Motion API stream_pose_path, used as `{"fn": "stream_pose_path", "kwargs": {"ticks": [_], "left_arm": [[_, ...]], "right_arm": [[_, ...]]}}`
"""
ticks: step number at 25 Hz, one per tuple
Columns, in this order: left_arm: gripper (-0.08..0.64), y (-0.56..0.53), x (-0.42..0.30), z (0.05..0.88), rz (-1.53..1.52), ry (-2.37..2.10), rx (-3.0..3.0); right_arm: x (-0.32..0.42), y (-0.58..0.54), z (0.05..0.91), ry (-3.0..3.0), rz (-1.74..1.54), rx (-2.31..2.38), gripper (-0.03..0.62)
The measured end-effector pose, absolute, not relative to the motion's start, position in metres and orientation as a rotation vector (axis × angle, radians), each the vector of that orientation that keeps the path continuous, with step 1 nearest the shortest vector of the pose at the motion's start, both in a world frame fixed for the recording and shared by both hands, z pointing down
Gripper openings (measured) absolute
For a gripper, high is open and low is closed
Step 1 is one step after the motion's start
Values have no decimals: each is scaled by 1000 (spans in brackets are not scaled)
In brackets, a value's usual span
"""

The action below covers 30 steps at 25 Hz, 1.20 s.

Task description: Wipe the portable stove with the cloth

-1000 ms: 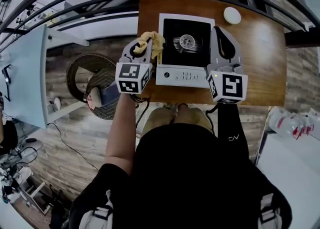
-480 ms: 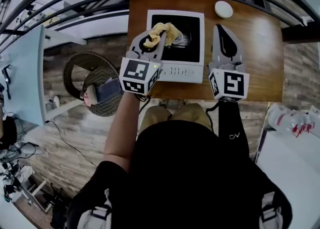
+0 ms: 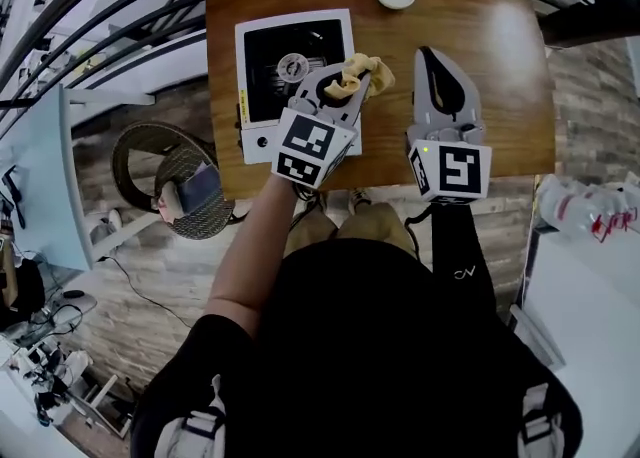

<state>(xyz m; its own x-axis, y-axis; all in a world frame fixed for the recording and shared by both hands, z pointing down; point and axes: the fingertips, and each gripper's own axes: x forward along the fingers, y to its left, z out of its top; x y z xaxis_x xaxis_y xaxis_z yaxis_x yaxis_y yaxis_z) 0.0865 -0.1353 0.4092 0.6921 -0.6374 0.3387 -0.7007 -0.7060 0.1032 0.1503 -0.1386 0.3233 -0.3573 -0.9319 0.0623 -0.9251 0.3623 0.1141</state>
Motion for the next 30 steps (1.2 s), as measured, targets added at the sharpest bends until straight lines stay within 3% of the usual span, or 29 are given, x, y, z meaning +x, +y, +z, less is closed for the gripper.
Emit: {"fn": "stream_pose_path", "kwargs": {"ticks": [8,25,30], "left_arm": [[29,-131,60,458,594,-1192,2537],[29,-91,-191,468,615,-1744,2078],[29,-85,-208,458,601,-1782,2063]], "right_arm": [[154,-134,331,-2517,-36,1676,3],[35,-148,332,-2725,-23,1392,3],[24,-150,332,-2736,-24,1375,3]]}}
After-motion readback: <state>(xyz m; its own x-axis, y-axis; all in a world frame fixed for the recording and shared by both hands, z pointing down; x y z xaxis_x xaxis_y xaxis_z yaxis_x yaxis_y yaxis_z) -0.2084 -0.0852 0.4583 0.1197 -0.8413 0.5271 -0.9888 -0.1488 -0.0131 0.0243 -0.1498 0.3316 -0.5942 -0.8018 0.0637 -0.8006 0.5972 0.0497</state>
